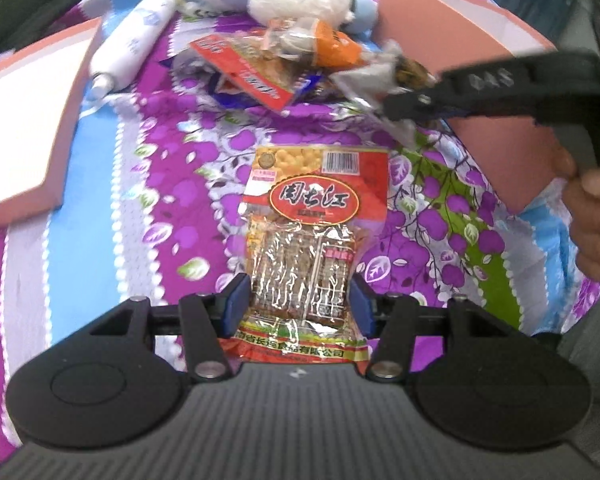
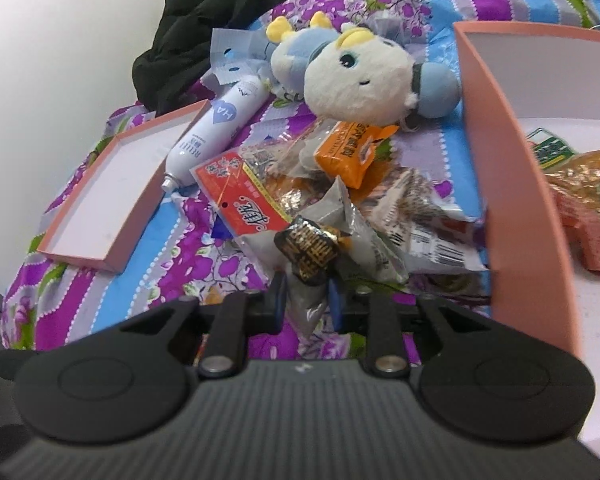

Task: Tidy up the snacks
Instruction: 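Lift both held snacks and carry them over the pink box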

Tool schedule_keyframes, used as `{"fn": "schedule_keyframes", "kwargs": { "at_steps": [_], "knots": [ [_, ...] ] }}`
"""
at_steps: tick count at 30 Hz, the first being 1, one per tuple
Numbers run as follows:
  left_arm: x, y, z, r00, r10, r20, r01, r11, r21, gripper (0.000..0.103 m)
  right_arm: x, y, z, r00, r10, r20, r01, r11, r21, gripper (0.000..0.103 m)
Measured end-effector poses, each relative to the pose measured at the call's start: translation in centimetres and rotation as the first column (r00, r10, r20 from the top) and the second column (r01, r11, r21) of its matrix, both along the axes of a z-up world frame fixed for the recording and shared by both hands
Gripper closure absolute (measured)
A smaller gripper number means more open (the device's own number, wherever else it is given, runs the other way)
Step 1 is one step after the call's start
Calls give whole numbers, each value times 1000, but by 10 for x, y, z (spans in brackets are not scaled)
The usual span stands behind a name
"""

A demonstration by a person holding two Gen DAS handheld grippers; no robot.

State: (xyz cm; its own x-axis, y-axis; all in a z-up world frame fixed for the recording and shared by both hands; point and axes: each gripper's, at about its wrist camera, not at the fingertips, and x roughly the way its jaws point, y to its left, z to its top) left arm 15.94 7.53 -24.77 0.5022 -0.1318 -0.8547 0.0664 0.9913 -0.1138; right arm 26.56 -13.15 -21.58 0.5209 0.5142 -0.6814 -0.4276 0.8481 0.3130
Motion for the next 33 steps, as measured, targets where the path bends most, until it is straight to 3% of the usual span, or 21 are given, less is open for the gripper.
{"fn": "schedule_keyframes", "kwargs": {
  "at_steps": [10, 15, 22, 25, 33],
  "knots": [
    [-21, 14, 8, 988, 151, 20, -149, 987, -65, 44, -53, -2, 13, 991, 45, 123, -32, 994, -108, 78],
    [-27, 17, 7, 980, 198, 14, -196, 977, -83, 44, -76, -12, 4, 993, 19, 115, -7, 994, -107, 78],
    [-34, 16, 8, 974, 228, 14, -226, 969, -96, 44, -96, -25, -14, 997, -21, 79, 32, 990, -137, 79],
    [-35, 15, 16, 972, 235, 9, -231, 963, -138, 45, -104, -27, -8, 994, -29, 102, 43, 989, -139, 80],
    [-35, -6, 58, 971, 219, 91, -205, 969, -136, 45, -124, -32, 23, 981, -52, 186, 76, 989, -129, 82]
  ]
}}
